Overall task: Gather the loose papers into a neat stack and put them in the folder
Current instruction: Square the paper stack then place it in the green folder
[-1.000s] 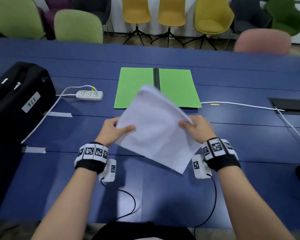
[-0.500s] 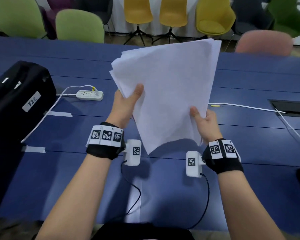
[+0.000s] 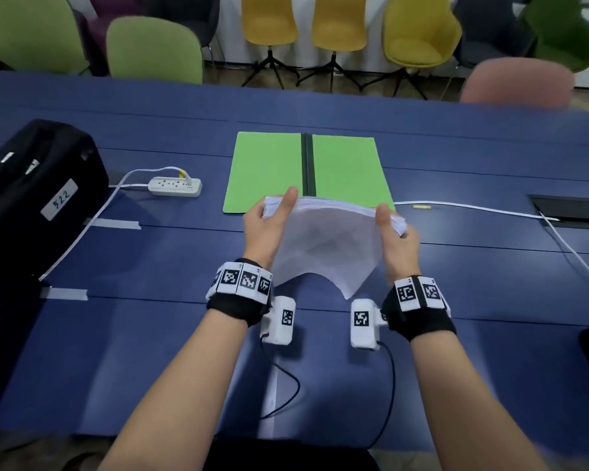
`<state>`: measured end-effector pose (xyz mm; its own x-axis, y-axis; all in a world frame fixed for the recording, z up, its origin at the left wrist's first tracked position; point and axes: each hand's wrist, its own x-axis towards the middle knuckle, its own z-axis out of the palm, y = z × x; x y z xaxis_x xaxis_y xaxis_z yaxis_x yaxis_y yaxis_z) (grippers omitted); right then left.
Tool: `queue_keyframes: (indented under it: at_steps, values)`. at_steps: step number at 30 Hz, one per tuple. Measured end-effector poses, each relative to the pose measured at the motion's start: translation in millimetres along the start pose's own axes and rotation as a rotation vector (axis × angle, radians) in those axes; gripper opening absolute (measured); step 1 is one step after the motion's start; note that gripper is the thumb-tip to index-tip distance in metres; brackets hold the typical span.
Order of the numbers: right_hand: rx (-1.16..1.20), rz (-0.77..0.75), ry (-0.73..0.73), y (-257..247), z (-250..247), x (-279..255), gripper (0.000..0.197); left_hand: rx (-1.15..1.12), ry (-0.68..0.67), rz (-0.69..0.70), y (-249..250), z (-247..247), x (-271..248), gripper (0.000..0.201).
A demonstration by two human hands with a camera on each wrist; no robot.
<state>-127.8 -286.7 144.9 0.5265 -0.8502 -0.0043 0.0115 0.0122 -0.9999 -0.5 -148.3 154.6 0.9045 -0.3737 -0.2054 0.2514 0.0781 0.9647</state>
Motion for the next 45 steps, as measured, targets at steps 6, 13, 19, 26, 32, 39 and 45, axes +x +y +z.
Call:
queue_keyframes:
  at_steps: [6, 13, 19, 26, 32, 39, 45]
  values:
    - [-0.018, -0.01, 0.048, -5.0, -2.1, 8.8, 0.025, -0.018, 0.057, -0.024, -0.3, 13.4, 5.6, 0.025]
    - [-0.078, -0.03, -0.244, -1.6, -7.9, 7.7, 0.053, 0.102, -0.065, 0.085, -1.2, 6.0, 1.4, 0.029]
    - [-0.136, -0.173, -0.19, -7.1, 1.4, 5.3, 0.016, -0.016, 0.074, 0.208, 0.5, 1.9, 0.5, 0.033]
    - [-0.054, -0.239, -0.187, -19.5, 5.6, 1.2, 0.024, -0.186, 0.075, 0.139, -1.1, -12.2, 0.3, 0.046]
    - [0.045, -0.264, -0.157, -34.9, 2.2, -1.9, 0.014, 0.035, -0.169, 0.252, 30.0, -23.1, 0.3, 0.021]
    - [-0.307, -0.068, -0.294, -10.2, -6.9, -9.9, 0.007, 0.171, -0.06, 0.213, 0.7, -21.6, -3.1, 0.008]
    - [-0.954, -0.341, -0.333, -43.2, -11.5, 3.1, 0.02, 0.409, -0.185, 0.378, 15.4, -9.9, -2.7, 0.007]
